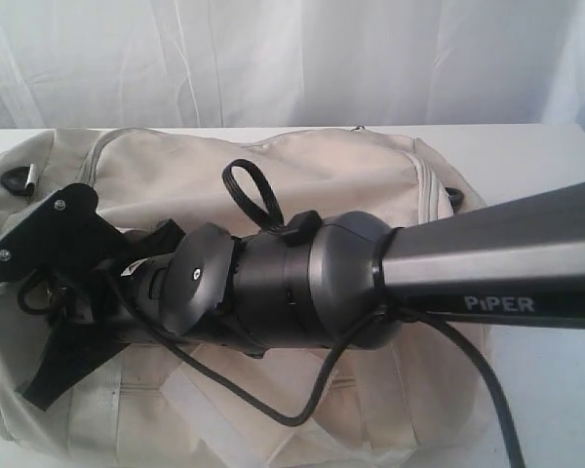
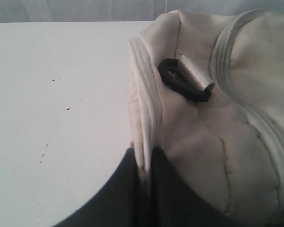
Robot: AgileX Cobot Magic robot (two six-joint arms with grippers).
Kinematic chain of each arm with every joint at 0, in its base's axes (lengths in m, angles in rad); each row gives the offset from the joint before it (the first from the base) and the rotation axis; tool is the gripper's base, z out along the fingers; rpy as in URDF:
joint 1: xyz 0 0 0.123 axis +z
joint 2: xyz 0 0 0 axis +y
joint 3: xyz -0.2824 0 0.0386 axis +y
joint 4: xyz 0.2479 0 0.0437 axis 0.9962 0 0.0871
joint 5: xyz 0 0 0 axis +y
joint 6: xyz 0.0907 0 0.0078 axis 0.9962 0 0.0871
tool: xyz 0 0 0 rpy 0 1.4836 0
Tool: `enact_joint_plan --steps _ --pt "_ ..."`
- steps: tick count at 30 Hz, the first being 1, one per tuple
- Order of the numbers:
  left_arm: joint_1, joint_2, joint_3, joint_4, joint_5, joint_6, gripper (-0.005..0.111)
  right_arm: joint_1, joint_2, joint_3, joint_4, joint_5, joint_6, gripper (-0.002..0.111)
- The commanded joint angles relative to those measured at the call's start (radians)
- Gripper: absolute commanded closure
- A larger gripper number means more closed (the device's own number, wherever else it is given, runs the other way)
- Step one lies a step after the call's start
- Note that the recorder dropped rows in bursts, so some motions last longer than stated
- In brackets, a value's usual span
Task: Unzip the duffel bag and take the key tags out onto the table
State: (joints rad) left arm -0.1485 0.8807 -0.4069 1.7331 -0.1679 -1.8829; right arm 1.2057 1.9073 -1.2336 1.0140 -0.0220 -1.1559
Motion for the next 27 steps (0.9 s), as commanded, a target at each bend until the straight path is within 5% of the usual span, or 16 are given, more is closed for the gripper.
enact_joint_plan --steps 1,2,27 --pt "0.007 -0.006 -0.007 0.011 0.044 0.003 0.107 -0.001 -0.008 -0.002 0.007 -0.005 0.01 0.1" --pt "0.007 -0.006 -0.007 0.011 0.048 0.003 0.107 -0.001 -0.018 -0.002 0.007 -0.003 0.01 0.108" --pt "0.007 -0.006 -0.007 0.011 -0.051 0.004 0.107 -0.051 -0.054 -0.176 -0.044 -0.241 -0.047 0.108"
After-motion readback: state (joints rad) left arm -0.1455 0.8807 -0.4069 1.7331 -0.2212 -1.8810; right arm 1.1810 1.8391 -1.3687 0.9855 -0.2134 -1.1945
